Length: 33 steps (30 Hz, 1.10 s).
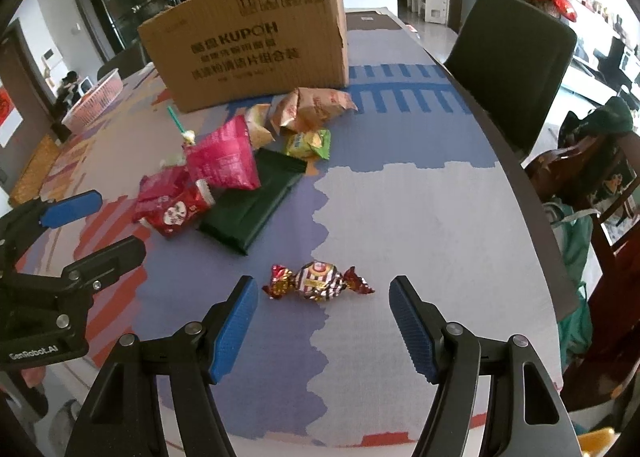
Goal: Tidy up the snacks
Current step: 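Move both tools back toward the snack pile, then grasp the red wrapped candy with the left tool while the right tool grasps the gold candy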
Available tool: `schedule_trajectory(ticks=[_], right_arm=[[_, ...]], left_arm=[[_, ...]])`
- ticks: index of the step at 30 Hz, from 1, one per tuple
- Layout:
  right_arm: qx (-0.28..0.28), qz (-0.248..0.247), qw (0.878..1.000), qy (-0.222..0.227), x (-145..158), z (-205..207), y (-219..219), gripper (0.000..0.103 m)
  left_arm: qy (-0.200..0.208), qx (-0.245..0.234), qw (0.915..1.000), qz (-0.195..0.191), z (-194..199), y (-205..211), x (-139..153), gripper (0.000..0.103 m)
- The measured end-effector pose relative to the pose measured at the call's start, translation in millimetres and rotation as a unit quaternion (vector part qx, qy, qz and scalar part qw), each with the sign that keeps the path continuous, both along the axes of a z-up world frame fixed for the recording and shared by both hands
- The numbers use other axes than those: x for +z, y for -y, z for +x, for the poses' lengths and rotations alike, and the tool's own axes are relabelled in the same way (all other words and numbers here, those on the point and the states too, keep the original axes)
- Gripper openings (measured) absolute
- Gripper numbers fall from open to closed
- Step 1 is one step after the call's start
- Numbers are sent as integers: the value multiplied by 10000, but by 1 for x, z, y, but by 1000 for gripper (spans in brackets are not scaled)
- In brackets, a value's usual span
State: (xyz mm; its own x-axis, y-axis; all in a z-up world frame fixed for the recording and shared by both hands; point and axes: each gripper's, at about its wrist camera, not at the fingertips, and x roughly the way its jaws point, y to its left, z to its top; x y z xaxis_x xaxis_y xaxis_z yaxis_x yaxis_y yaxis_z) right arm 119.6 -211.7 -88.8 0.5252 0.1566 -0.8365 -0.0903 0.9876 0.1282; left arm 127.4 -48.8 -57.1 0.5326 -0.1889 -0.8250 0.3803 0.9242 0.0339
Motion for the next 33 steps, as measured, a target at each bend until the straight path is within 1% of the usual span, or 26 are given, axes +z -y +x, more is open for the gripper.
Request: schedule_trajectory(ticks=[8,12,13,15,17,19,21,23,24,27,29,30,33], right_arm=[[-19,15,10000,-81,-8,8,0,69],[26,52,9999,-97,-11,10,-1,68],[44,62,9999,-116,-11,11,-1,65],[99,128,9997,-157,-12,12,-2,63],[107,154,9997,-168,-13,13,-2,62],[108,152,9997,-141,-14,14,-2,58],[109,148,9997,-133,-14,16,-2,57],[128,158,9997,-123,-14,18,-3,56],[127,173,9997,-107,-14,19,-4,56],[147,274,9995,-89,-14,24,-4,53],[163,308,9994,-89,-15,25,-4,48],[160,323,9993,-87,-15,25,-4,44],[213,400,9989,-104,-15,25,-4,37]], left_arm=[[-19,-104,9999,37,15,5,-10,80],[-83,-187,9998,25,21,10,-15,71],[-87,-216,9997,63,23,12,-16,69],[-81,-246,9996,112,25,15,-18,66],[-126,-268,9995,142,29,17,-21,63],[-210,-277,9993,140,33,18,-24,59],[-294,-258,9992,108,36,19,-27,58],[-286,-231,9993,71,37,18,-28,57],[-287,-209,9993,72,38,18,-27,55],[-292,-161,9994,33,40,17,-27,49],[-353,-168,9992,-29,40,16,-28,42],[-454,-170,9988,-102,40,16,-30,38],[-524,-182,9982,-209,38,15,-31,34]])
